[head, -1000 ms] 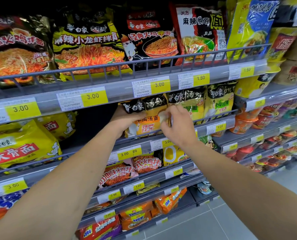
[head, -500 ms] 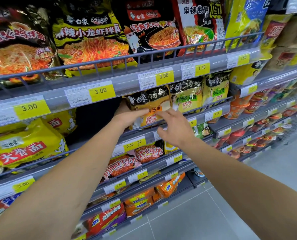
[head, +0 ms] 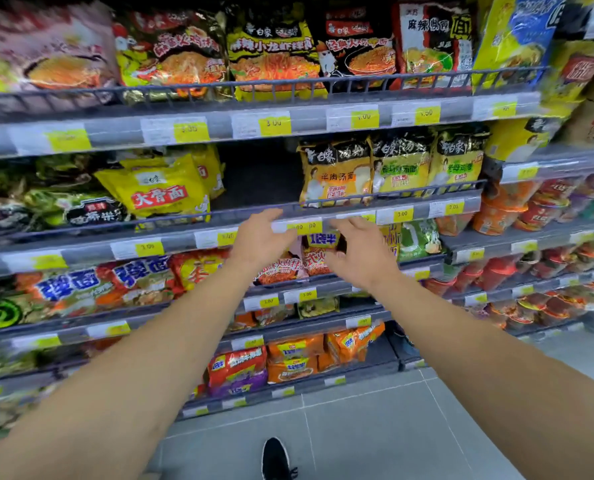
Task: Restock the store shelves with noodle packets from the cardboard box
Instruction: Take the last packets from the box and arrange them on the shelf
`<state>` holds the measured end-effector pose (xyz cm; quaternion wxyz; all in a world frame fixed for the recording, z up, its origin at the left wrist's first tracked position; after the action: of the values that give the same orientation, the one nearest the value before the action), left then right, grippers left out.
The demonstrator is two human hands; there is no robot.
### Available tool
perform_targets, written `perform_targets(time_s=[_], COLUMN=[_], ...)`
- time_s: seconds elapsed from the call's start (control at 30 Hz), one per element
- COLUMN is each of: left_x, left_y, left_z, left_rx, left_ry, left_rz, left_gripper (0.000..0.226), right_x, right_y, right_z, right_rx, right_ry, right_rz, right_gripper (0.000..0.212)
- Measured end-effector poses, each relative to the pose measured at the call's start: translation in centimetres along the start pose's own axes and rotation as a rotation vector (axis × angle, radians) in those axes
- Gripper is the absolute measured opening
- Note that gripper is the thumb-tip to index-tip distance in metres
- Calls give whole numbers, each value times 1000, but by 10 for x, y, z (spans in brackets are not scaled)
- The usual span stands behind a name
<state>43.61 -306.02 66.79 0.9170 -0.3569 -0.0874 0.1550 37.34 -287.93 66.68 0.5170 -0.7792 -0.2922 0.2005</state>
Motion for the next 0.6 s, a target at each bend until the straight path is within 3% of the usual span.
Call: perform_targets(time_s=[0.3,0.6], left_x=[219,373], left_y=[40,59], left_z=[-62,-160], left_rx=[-135,-203], left_ry=[-245,-430], left_rz=[-110,-223], left_gripper=[58,69], right_x=[135,240], right_y=[81,176], right_z=[-36,-106], right_rx=[23,118], right_ry=[-69,-138], right_rz=[-308,-500], right_gripper=[70,67])
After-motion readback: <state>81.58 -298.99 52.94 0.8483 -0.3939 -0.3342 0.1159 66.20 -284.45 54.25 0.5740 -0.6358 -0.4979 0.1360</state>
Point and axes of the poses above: each hand's wrist, its own x-axis away from the middle knuckle, its own y-axis out of the palm, z = x × y, the point moved 3 cm from there along -x, towards the middle knuckle, and after that the axes turned 12 degrees about -z, right-handed, at the moved point
